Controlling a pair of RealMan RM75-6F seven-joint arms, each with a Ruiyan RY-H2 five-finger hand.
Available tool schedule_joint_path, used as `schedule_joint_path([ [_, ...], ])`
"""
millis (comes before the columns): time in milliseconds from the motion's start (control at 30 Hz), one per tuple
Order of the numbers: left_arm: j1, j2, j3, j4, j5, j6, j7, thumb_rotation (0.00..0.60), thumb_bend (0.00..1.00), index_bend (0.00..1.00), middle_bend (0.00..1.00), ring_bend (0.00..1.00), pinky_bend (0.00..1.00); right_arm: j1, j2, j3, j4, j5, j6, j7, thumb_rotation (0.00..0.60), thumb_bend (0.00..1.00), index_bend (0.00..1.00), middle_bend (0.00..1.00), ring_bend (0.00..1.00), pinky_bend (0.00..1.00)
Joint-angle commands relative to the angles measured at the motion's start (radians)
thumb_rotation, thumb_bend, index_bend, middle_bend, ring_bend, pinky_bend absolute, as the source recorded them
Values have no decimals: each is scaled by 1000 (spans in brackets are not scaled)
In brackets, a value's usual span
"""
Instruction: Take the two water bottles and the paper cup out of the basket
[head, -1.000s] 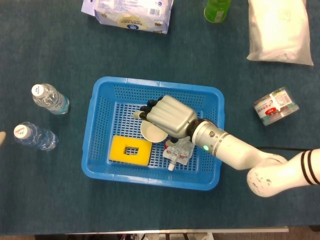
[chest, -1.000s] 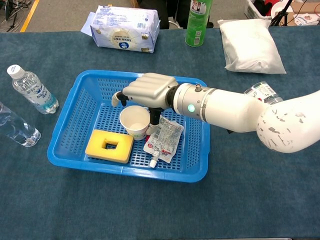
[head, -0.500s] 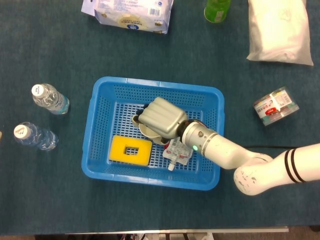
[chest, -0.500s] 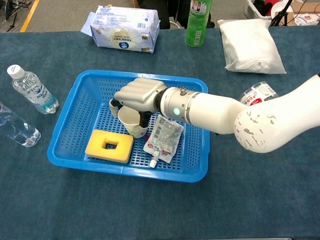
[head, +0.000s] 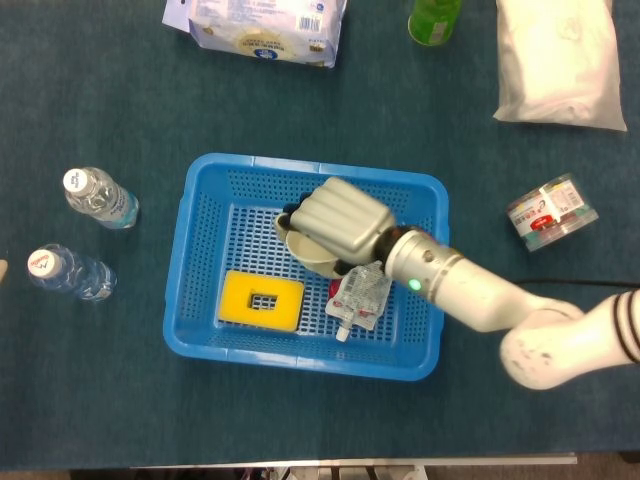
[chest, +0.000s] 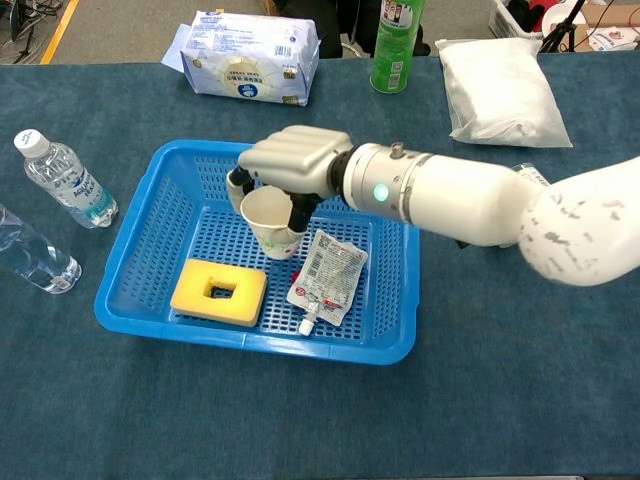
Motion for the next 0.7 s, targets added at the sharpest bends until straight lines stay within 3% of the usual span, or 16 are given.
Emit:
schedule_joint_path([
  [33, -1, 0, -1, 5, 1, -2, -7, 600, 235, 236, 127, 10, 167, -35, 131, 24, -112, -40, 9, 64, 600, 255, 378, 415, 413, 601],
  [267, -13, -3, -5, 17, 7, -17, -26, 600, 235, 236, 127, 10, 167, -114, 390, 35, -286, -134, -13, 188, 600, 250, 378, 416, 413, 601],
  [433, -25, -9, -9, 24, 8, -32, -33, 600, 235, 236, 127, 10, 167, -194, 542, 9, -353, -247, -16, 260, 600, 249, 378, 416, 413, 601],
  [700, -48, -23, -19, 32, 9, -54, -33, 600, 235, 236, 127, 10, 167, -346, 653, -75, -369, -460, 18, 372, 600, 248, 378, 416, 413, 601],
])
